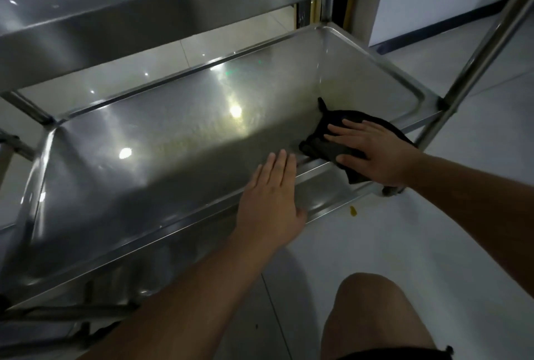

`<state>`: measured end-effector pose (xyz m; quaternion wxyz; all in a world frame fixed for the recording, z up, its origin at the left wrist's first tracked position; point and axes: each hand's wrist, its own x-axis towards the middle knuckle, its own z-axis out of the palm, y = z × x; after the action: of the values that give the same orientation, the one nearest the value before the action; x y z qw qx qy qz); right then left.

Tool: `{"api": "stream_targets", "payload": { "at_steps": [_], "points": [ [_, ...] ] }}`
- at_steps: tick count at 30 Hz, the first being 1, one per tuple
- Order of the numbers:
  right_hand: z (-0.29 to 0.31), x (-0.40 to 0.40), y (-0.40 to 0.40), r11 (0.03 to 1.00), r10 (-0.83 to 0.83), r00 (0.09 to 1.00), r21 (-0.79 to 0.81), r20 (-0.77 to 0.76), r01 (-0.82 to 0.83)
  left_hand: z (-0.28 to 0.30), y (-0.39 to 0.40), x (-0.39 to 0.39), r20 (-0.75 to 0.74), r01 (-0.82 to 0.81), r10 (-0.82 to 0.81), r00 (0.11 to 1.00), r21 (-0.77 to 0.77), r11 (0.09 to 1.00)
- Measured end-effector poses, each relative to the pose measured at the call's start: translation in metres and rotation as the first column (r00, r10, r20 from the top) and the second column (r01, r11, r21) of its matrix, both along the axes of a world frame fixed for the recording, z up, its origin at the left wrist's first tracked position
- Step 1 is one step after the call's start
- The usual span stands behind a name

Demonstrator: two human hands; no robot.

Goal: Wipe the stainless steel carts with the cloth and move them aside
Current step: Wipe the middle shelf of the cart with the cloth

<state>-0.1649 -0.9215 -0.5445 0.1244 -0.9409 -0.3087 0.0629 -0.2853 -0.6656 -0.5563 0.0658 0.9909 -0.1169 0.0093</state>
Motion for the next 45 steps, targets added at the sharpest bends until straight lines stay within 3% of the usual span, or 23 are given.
{"api": "stream_targets", "payload": {
  "at_steps": [15, 21, 26, 35, 38, 43, 45],
  "points": [
    [0.001, 0.012, -0.081, 0.974, -0.219, 0.975, -0.059, 0.032, 0.220, -0.002, 0.010, -0.013, 0.016, 0.025, -0.026, 1.000, 0.069, 0.997],
    [-0.004, 0.037, -0.068, 0.854, -0.494, 0.869, -0.201, -0.017, 0.481, -0.001, 0.015, -0.019, -0.014, 0.035, -0.034, 0.999, 0.096, 0.995],
    [-0.001, 0.085, -0.056, 0.812, -0.575, 0.816, -0.170, -0.063, 0.559, 0.000, 0.018, -0.019, -0.027, 0.058, -0.056, 0.998, 0.087, 0.995],
    [0.014, 0.173, -0.032, 0.881, -0.457, 0.889, -0.127, 0.020, 0.456, -0.002, 0.017, -0.017, -0.002, 0.046, -0.046, 0.999, 0.053, 0.998],
    [0.019, 0.157, -0.031, 0.902, -0.420, 0.908, -0.109, 0.009, 0.418, -0.002, 0.016, -0.018, -0.019, 0.042, -0.040, 0.999, 0.082, 0.996],
    [0.011, 0.092, -0.040, 0.978, -0.192, 0.976, -0.104, -0.100, 0.181, -0.001, 0.016, -0.020, -0.041, 0.041, -0.037, 0.998, 0.098, 0.994],
    [0.013, 0.102, -0.045, 0.974, -0.214, 0.974, -0.089, -0.079, 0.207, 0.001, 0.016, -0.021, -0.058, 0.045, -0.040, 0.998, 0.082, 0.996]
  ]
}}
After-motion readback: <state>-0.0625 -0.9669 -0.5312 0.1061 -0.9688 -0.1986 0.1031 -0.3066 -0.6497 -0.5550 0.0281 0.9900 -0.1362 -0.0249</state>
